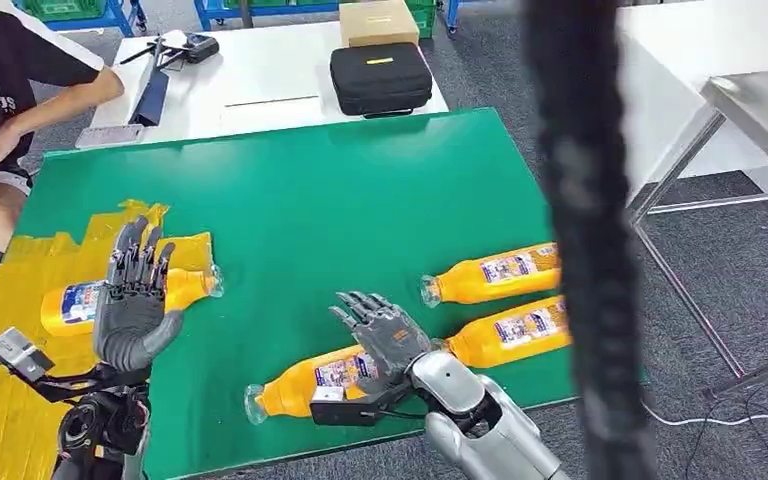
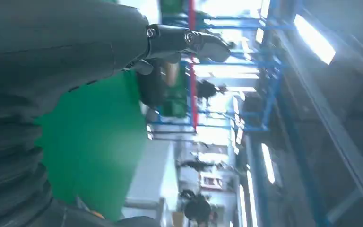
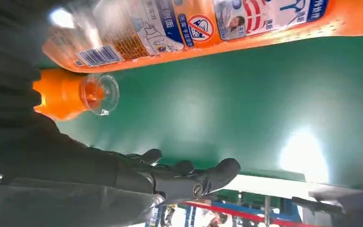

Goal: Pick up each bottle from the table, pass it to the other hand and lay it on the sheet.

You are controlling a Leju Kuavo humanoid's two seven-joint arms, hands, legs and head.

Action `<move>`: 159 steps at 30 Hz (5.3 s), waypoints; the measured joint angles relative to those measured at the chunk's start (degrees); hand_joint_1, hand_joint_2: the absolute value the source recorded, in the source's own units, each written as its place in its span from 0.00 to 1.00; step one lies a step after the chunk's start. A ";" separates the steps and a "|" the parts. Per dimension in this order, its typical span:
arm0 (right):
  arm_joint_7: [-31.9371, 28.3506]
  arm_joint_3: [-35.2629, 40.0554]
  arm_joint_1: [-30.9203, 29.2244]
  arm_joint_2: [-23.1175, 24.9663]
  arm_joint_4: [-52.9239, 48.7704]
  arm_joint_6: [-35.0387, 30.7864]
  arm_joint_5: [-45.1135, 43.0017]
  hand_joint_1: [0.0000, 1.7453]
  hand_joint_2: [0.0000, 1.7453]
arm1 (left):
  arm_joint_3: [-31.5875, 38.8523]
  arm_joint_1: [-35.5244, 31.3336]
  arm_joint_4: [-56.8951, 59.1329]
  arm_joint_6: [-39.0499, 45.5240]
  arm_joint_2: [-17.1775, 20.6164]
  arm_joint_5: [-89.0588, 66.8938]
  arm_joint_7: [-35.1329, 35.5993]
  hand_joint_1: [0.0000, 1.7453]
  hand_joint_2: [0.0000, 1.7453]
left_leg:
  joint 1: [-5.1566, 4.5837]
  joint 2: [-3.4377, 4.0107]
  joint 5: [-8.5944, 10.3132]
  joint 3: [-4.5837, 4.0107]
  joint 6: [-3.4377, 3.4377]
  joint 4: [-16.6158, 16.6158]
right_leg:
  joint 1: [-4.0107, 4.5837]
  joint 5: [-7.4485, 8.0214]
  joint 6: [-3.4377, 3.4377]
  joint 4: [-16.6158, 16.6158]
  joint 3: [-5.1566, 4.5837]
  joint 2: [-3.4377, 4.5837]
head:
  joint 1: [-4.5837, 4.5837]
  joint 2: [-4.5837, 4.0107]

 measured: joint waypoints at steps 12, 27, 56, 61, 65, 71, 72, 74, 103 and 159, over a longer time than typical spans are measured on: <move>1.62 -0.11 -5.17 3.19 8.45 0.74 0.88 0.00 1.00 | -3.50 0.09 -5.65 -0.15 -0.66 0.88 0.00 0.00 1.00 | 0.14 0.28 -0.84 1.45 -0.06 -0.06 | 0.06 -1.12 -0.13 -0.03 1.26 0.01 | 0.04 0.00; 1.62 -1.16 -8.06 4.81 12.99 1.01 1.07 0.00 1.00 | -3.46 -0.50 -7.00 0.02 -1.31 1.49 0.15 0.00 1.00 | 0.25 0.23 0.00 0.97 -0.04 -0.05 | 0.23 -1.12 -0.04 -0.01 0.97 0.00 | 0.00 0.00; -12.93 -9.33 7.48 3.32 -16.82 -16.11 -21.87 0.00 1.00 | -1.58 2.58 -4.70 1.90 -1.09 1.31 -1.20 0.00 1.00 | 0.00 -0.43 0.33 -1.01 0.06 0.08 | -0.04 0.02 0.33 0.07 -0.18 -0.13 | 0.28 0.00; -7.60 -10.32 7.73 3.11 -14.55 -14.05 -17.22 0.00 1.00 | -1.56 2.58 -4.35 2.10 -1.07 1.42 -1.40 0.00 1.00 | 0.01 -0.43 0.33 -1.07 0.06 0.07 | -0.04 0.02 0.33 0.07 -0.22 -0.13 | 0.28 0.00; -2.31 -10.95 7.08 3.11 -11.59 -11.10 -11.88 0.00 1.00 | -1.56 2.58 -3.94 2.36 -1.05 1.42 -1.07 0.00 1.00 | 0.01 -0.43 0.33 -1.08 0.06 0.07 | -0.04 0.02 0.33 0.07 -0.23 -0.13 | 0.28 0.00; 4.78 -11.43 4.84 3.06 -4.47 -9.11 -3.00 0.00 1.00 | -1.51 2.58 -3.52 3.04 -1.05 1.79 1.01 0.00 1.00 | 0.01 -0.43 0.34 -1.10 0.07 0.07 | -0.04 0.03 0.33 0.07 -0.25 -0.13 | 0.28 0.00; 5.29 -11.45 4.42 3.08 -3.31 -8.76 -2.29 0.00 1.00 | -1.51 2.58 -3.44 3.08 -1.07 1.93 1.29 0.00 1.00 | 0.01 -0.43 0.34 -1.10 0.07 0.07 | -0.04 0.03 0.33 0.07 -0.25 -0.13 | 0.28 0.00; 5.92 -11.45 3.74 3.15 -0.72 -8.13 -1.03 0.00 1.00 | -1.51 2.58 -3.41 3.10 -1.07 2.10 1.70 0.00 1.00 | 0.01 -0.43 0.34 -1.11 0.07 0.08 | -0.04 0.03 0.33 0.07 -0.25 -0.13 | 0.28 0.00; 6.51 -12.55 -6.37 6.49 19.96 -9.70 4.66 1.00 1.00 | -2.02 1.77 -1.19 3.28 -2.03 2.54 3.74 0.00 1.00 | 0.02 -0.04 0.26 -0.07 -0.01 0.05 | 0.00 0.07 0.18 0.02 0.53 0.14 | 0.28 0.00; -32.48 -23.28 6.58 10.69 -0.50 -23.01 -54.23 1.00 1.00 | -15.00 -0.44 -0.90 4.18 -0.63 0.35 13.14 0.00 1.00 | 0.01 -0.22 0.26 -1.29 0.03 0.08 | -0.03 0.00 0.27 0.07 -0.47 0.03 | 0.28 0.00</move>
